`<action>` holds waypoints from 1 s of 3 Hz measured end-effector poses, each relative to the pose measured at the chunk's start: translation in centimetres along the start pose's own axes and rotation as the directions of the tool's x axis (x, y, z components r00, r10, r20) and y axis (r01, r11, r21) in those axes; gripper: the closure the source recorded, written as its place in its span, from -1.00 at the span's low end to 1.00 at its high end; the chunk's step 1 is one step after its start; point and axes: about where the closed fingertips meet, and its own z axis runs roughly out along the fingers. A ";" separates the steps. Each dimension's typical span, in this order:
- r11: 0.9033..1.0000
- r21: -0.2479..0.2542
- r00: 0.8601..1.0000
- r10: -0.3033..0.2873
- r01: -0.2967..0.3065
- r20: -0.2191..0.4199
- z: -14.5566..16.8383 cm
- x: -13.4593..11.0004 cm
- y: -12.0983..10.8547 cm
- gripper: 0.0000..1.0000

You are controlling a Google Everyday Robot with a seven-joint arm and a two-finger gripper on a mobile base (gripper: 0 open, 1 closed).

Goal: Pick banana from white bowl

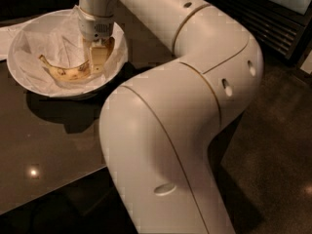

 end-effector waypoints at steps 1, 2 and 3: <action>0.999 0.040 0.998 -0.017 0.015 0.056 -1.8 -0.4 0.8 1.00; 0.994 0.108 0.999 -0.023 0.019 0.032 -5.6 -1.4 2.3 1.00; 0.987 0.149 0.998 -0.059 0.057 0.006 -9.1 -2.6 3.7 1.00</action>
Offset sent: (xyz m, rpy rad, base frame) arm -0.0633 -0.0450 0.1336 0.0823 -0.2249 -0.0365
